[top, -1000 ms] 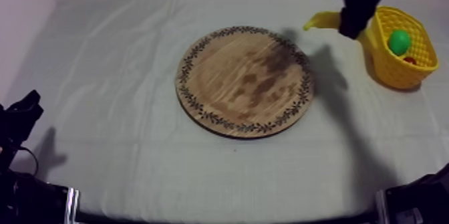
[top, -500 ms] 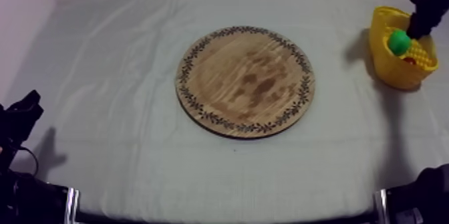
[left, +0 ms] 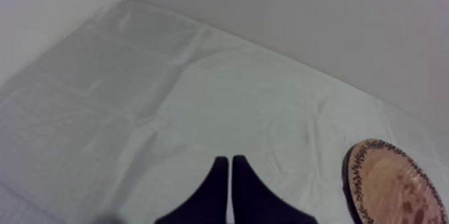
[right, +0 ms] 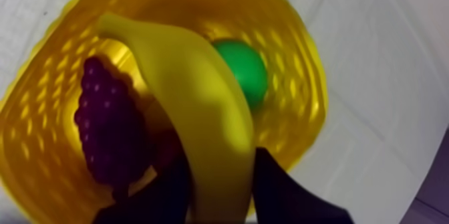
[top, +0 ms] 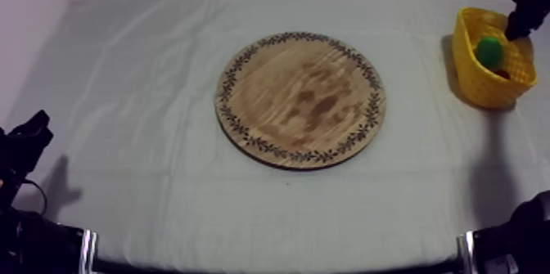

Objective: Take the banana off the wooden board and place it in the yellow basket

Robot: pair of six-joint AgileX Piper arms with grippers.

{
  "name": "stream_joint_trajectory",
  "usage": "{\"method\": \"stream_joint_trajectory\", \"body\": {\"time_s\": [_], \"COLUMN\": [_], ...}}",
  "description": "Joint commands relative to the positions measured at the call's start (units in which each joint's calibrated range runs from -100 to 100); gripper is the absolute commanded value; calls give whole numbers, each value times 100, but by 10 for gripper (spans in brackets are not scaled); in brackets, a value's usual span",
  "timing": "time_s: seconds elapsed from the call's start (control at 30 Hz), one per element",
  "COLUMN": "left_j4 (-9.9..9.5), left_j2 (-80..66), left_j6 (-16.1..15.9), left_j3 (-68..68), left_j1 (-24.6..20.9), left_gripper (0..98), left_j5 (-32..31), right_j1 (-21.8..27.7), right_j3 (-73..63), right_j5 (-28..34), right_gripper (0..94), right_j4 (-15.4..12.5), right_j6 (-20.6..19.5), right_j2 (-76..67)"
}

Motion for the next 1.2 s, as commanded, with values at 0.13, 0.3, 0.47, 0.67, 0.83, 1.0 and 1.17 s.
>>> {"method": "stream_joint_trajectory", "body": {"time_s": [0.13, 0.3, 0.47, 0.67, 0.83, 1.0, 1.17], "left_j4": [1, 1, 1, 1, 1, 1, 1], "left_j2": [3, 3, 3, 3, 3, 3, 3], "left_j6": [1, 1, 1, 1, 1, 1, 1], "left_j3": [4, 4, 4, 4, 4, 4, 4], "left_j1": [-2, -2, -2, -2, -2, -2, -2], "left_gripper": [1, 1, 1, 1, 1, 1, 1], "left_j5": [-2, -2, -2, -2, -2, -2, -2], "right_j1": [-100, -107, -38, -25, -206, -549, -892], "right_j3": [-66, -2, 135, 488, 1428, 2794, 3981], "right_j5": [-151, -302, -440, -650, -1160, -1825, -2093], "right_gripper": [269, 473, 610, 168, 34, 12, 8], "right_j4": [19, -15, -136, -356, -486, -527, -630], "right_j6": [-71, -138, -78, -187, -520, -900, -1149], "right_j2": [242, 208, 39, -322, -1067, -2183, -3616]}}
